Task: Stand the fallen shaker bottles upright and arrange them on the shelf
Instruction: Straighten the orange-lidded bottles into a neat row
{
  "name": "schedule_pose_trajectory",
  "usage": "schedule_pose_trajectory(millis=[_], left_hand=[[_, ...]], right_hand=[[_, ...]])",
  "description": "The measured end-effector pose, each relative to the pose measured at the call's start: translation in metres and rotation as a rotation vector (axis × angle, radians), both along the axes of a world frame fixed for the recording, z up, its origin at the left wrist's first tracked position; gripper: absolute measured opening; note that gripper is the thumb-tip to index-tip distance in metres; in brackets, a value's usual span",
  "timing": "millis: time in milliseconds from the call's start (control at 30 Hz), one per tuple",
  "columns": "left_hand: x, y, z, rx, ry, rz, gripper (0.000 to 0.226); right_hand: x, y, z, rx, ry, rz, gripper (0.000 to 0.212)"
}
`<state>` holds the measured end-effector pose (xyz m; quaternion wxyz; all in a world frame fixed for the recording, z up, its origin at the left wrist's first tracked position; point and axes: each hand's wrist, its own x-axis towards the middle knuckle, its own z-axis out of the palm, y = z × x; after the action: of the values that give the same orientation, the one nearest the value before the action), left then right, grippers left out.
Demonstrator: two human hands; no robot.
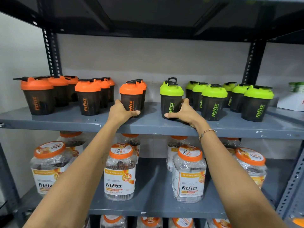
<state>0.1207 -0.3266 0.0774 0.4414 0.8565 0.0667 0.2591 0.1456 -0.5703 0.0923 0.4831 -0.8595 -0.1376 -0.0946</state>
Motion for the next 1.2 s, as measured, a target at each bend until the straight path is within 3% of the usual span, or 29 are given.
schedule_pose_trajectory(millis=[400, 567, 633, 733, 800, 867, 1000, 1100, 1200], left_hand=[[-0.003, 0.000, 0.000, 0.091, 0.000, 0.014, 0.079], [-0.007, 0.003, -0.003, 0.130, 0.008, 0.004, 0.079], [-0.018, 0.007, -0.011, 0.131, -0.142, 0.036, 0.069], [-0.042, 0.022, -0.030, 0.159, -0.568, 0.118, 0.032], [-0.056, 0.041, -0.035, 0.251, -0.713, 0.152, 0.016], [-0.065, 0.064, -0.032, 0.244, -0.774, 0.174, 0.013], [-0.070, 0.127, -0.021, 0.081, -0.821, 0.379, 0.028], [-0.067, 0.182, -0.018, -0.010, -0.640, 0.592, 0.055], [-0.065, 0.222, -0.015, -0.071, -0.378, 0.644, 0.081]], right_hand=[[-0.012, 0.002, 0.003, -0.008, 0.029, -0.011, 0.085], [-0.022, -0.001, 0.002, -0.134, 0.086, -0.059, 0.099], [-0.036, 0.003, -0.012, -0.171, -0.020, -0.173, 0.087], [-0.058, 0.029, -0.039, -0.050, -0.335, -0.308, 0.043], [-0.066, 0.059, -0.042, 0.027, -0.443, -0.258, 0.017], [-0.070, 0.094, -0.035, 0.049, -0.417, -0.127, 0.004], [-0.070, 0.165, -0.021, 0.079, -0.327, 0.080, 0.006], [-0.064, 0.210, -0.016, 0.139, -0.271, 0.101, 0.014], [-0.054, 0.244, -0.010, 0.171, -0.167, 0.102, 0.045]])
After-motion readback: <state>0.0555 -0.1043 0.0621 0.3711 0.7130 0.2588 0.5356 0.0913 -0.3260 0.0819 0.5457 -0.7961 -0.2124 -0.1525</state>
